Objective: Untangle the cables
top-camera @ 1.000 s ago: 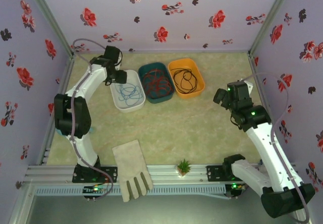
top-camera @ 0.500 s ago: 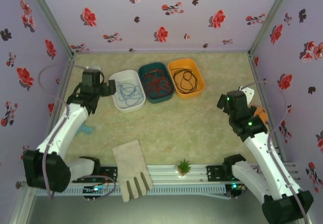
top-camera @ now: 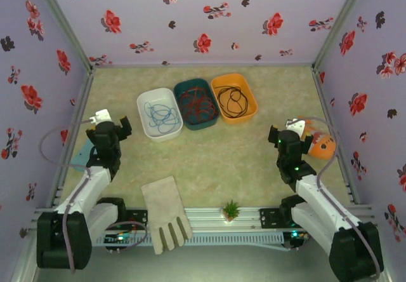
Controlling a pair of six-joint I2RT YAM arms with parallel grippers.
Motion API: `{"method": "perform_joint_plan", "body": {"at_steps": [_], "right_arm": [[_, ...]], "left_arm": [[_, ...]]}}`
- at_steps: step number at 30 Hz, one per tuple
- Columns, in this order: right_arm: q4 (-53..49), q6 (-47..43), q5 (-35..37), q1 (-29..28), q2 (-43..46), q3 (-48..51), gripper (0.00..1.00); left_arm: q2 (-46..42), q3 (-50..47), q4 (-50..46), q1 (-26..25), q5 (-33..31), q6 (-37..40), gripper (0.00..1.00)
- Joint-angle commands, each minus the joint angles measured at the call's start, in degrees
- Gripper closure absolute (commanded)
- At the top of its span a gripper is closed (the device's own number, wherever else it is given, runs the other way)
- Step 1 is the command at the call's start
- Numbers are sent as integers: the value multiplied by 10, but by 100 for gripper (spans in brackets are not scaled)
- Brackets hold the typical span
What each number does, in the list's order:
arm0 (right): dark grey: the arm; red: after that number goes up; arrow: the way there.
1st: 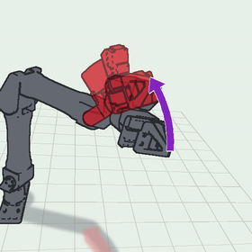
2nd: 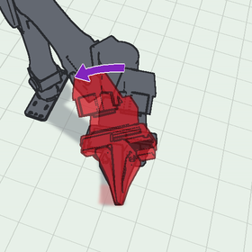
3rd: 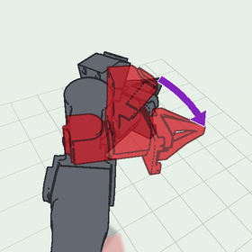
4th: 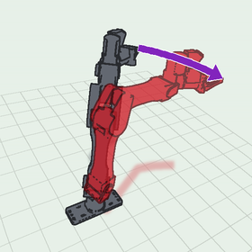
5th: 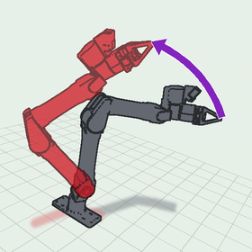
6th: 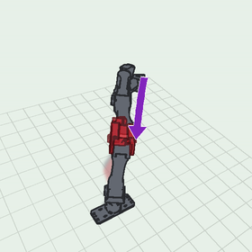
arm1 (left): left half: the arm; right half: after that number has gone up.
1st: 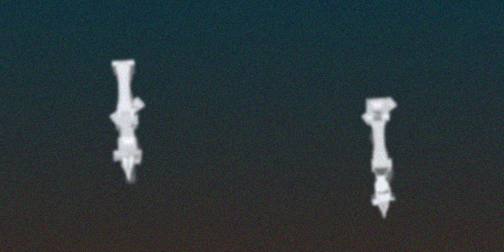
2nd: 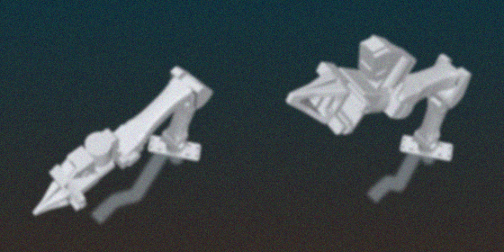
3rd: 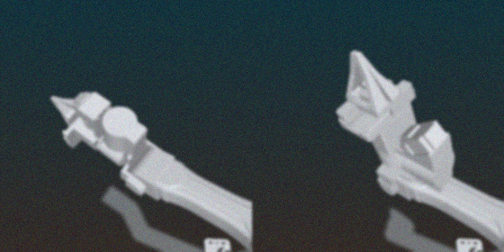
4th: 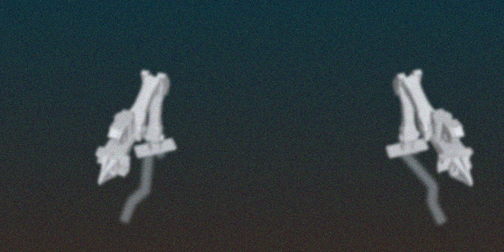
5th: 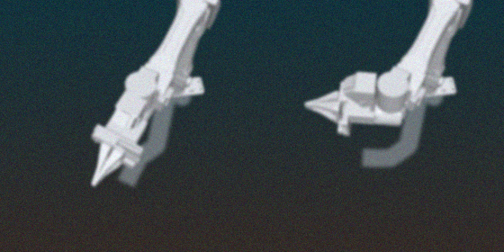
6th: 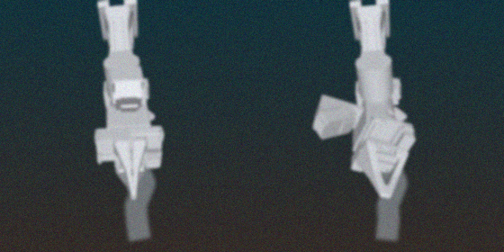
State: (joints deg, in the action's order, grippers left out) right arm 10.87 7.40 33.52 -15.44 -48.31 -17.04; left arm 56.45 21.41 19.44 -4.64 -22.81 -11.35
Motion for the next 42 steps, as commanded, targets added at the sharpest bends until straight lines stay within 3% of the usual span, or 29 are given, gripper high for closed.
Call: {"method": "perform_joint_plan", "body": {"at_steps": [1,6,10,19,26,32,36,42], "right_arm": [[147,-41,14,16,-34,20,1],[208,-35,-19,46,-100,22,1],[265,-35,-43,60,-153,26,1],[361,-31,-84,73,-228,33,1],[371,-26,-77,78,-224,42,1],[336,-18,-77,79,-194,45,1],[327,-16,-76,79,-182,50,1],[324,-16,-83,80,-174,52,1]], "left_arm": [[34,-39,173,6,27,68,0],[107,-67,276,18,88,111,0],[165,-62,308,40,137,99,0],[327,-84,492,84,264,82,0],[323,-68,457,100,303,77,0],[320,-3,341,106,382,113,0],[322,-4,344,105,380,113,0],[318,8,316,79,245,99,0]]}}
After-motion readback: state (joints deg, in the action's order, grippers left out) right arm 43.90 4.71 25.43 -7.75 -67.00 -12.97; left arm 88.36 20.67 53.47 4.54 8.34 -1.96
